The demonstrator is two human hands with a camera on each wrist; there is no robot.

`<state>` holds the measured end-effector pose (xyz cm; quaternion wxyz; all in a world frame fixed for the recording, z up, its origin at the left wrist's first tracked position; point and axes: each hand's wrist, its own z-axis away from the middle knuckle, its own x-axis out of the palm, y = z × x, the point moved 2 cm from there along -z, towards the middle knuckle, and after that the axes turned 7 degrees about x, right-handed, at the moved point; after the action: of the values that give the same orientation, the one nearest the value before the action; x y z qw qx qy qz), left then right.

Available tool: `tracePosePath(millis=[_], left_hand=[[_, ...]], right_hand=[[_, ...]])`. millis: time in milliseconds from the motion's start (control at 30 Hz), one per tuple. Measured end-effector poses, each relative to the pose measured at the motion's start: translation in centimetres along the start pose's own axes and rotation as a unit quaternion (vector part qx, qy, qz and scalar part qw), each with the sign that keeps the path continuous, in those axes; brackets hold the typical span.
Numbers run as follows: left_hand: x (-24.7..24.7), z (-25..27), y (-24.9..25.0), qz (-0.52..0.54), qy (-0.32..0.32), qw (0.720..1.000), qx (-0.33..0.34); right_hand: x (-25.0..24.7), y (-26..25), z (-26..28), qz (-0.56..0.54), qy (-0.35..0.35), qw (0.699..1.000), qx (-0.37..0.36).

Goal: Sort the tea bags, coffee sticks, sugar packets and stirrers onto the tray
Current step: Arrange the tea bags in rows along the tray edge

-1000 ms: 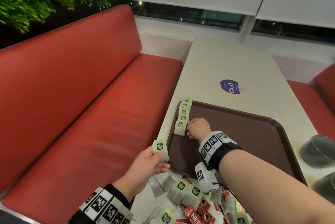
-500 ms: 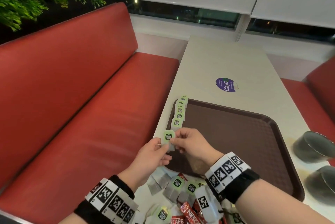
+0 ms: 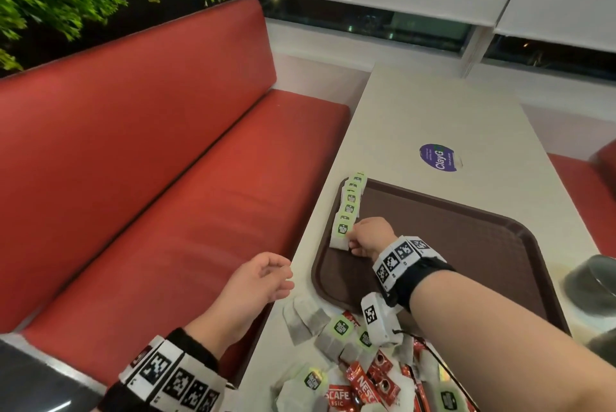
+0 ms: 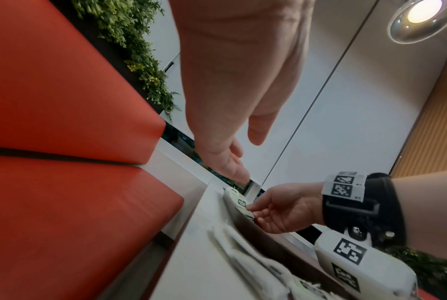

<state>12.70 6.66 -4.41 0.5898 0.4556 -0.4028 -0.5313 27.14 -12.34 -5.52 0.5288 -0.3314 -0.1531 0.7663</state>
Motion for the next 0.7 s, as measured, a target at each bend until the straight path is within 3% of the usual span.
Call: tracePosePath(millis=[200,333,500,600,700], left_hand=[[-0.8,1.1,-1.0,0.000,-0.006,1.000,-0.018],[-0.4,1.9,-1.1,-0.062,-0.040,0.997,-0.007],[0.4,2.7,-0.9,-0.141,-0.092,0.986,0.003],[1.3,2.9,-0.9,-0.243,-0.127,0.962,0.024],[3.0,3.1,-0.8,-0.332,-0.176,0.925,0.061]], right_hand=[[0.1,0.1,0.6,0.044,0.049,0.997,-0.040],[-1.4,0.9,2.1,0.058,0.089,0.990,-0.093],[-3.0,3.3,6.0,0.026,0.082,0.984,-0.154],[-3.4,5.7,9.6,0.104,0.091,0.967,-0.216],[-2.9,8.3,11.9,0.270,0.072,0.935,-0.218]])
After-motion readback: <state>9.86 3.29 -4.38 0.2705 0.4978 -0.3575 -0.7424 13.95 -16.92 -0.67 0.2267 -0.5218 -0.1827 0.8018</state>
